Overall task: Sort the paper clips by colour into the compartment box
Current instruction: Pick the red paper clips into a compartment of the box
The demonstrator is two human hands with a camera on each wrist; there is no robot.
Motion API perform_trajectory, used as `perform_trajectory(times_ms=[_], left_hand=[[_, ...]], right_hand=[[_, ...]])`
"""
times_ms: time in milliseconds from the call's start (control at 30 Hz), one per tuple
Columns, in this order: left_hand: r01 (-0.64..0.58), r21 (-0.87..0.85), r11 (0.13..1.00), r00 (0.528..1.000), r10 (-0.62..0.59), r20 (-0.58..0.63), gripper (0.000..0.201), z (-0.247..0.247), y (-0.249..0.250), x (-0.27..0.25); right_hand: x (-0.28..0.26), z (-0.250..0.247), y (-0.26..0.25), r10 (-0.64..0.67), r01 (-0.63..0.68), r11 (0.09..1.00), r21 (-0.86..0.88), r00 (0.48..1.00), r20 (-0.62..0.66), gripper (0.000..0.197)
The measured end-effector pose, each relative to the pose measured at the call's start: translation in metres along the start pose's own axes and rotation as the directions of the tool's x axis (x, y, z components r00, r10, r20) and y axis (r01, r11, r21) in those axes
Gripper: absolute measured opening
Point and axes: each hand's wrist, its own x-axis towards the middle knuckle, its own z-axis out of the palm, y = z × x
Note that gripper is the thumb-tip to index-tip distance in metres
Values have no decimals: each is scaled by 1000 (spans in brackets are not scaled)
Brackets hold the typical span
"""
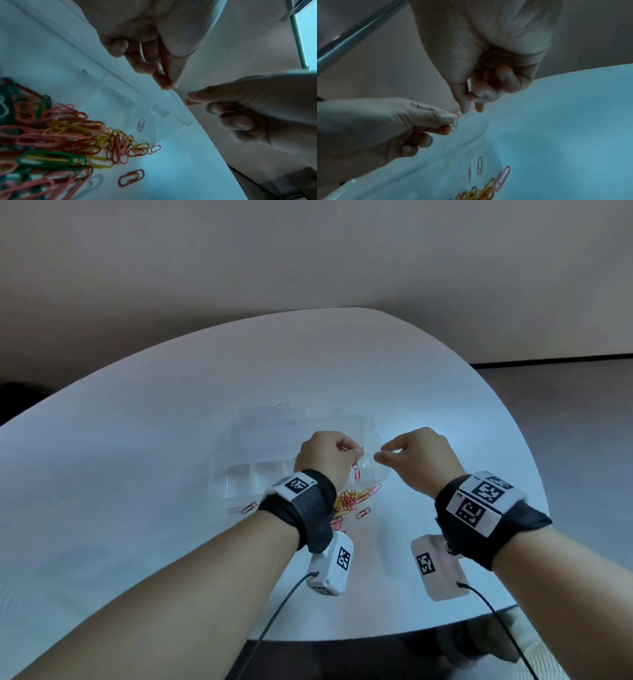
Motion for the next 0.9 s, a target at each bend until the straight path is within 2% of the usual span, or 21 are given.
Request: perform_trajectory(times_ms=[33,167,300,400,467,567,633,733,800,900], left_hand=[[-2,35,999,1000,1,22,7,1,2,0],[-6,114,993,994,-6,108,29,-2,3,0],[-76,78,994,995,70,75,21,-22,0,-12],[-120,147,982,993,115,38,8,-43,-10,-25],[-120,190,974,993,115,41,11,-52,-21,-35],[-106,272,957,991,80,104,14,-59,-37,-47],[-106,341,934,986,56,155,13,-63,-47,-52],[-103,427,898,977,10,215,13,-67,-67,-59],[-115,471,875,969,-5,247,12,-66,-80,-62],[-169,489,856,957,24,290,9,-61,-90,-67]], right_hand=[[0,-3,2,0,0,1000,17,1000,-17,23],[-1,-14,7,8,-5,997,73,999,-40,17],[-6,-19,8,-24,25,999,41,1000,-20,15],[-14,-19,4,-62,65,997,-41,995,80,15],[-21,-14,3,-87,112,986,-126,978,191,14],[-33,3,7,-59,152,952,-264,942,330,16],[-42,21,14,-62,197,910,-365,935,350,20],[-59,55,21,-200,332,811,-481,931,306,23],[-68,75,23,-315,429,760,-488,900,300,22],[-76,93,24,-422,500,749,-435,866,268,22]])
